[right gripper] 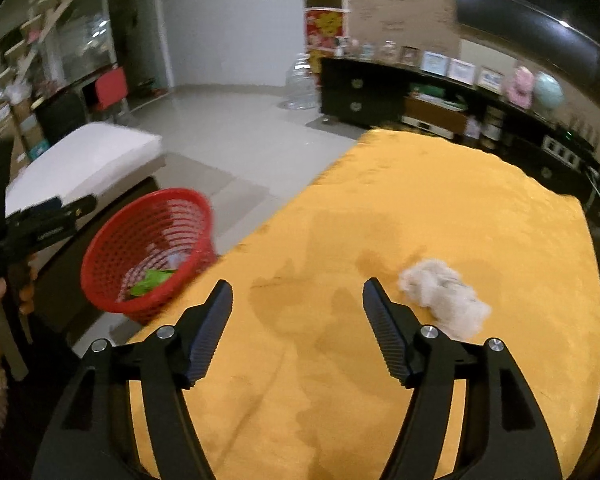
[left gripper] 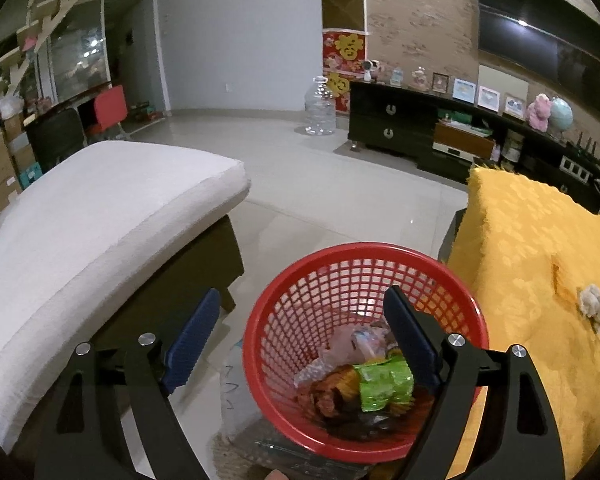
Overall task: Collect trash
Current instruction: 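Grasp the white mesh cloth with the right tool while the left tool moves to the yellow foam net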
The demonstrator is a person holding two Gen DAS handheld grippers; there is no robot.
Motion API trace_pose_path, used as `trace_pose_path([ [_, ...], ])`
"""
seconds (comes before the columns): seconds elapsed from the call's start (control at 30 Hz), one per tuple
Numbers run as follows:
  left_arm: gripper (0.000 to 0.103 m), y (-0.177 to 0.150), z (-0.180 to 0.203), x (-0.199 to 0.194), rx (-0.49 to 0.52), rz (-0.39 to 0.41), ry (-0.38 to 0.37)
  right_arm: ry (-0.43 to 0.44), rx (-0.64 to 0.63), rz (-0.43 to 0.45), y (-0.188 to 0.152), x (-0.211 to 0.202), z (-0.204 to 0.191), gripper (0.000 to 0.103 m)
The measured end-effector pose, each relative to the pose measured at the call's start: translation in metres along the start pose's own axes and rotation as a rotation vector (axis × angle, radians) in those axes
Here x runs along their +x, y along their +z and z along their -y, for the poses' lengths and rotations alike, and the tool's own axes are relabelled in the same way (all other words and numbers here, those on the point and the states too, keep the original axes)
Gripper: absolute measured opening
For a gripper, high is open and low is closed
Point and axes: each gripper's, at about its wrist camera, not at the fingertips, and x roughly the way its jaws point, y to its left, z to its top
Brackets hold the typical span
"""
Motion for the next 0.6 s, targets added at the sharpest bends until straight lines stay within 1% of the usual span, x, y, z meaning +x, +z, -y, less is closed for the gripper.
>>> trace_pose_path([
  [0.13,0.081,-0.002,0.013,-0.001,0.027,-0.001,-0.017,-0.042,0.085,0.019,-0.011,-0.008,0.032,0.073],
  [0.3,0.082,-0.006,0.030,-0.003,0.056,-0.008,-0.049,-0.107,0.156,-0.003,-0.024,-0.004,0.066,0.074],
  [0.47,0.082,-0.010,0.048,-0.003,0.081,-0.020,-0.085,-0.132,0.200,-0.020,-0.031,0.007,0.083,0.074],
  [0.6,0.082,-0.013,0.061,-0.004,0.105,-0.027,-0.111,-0.143,0.208,-0.020,-0.028,0.019,0.090,0.074],
])
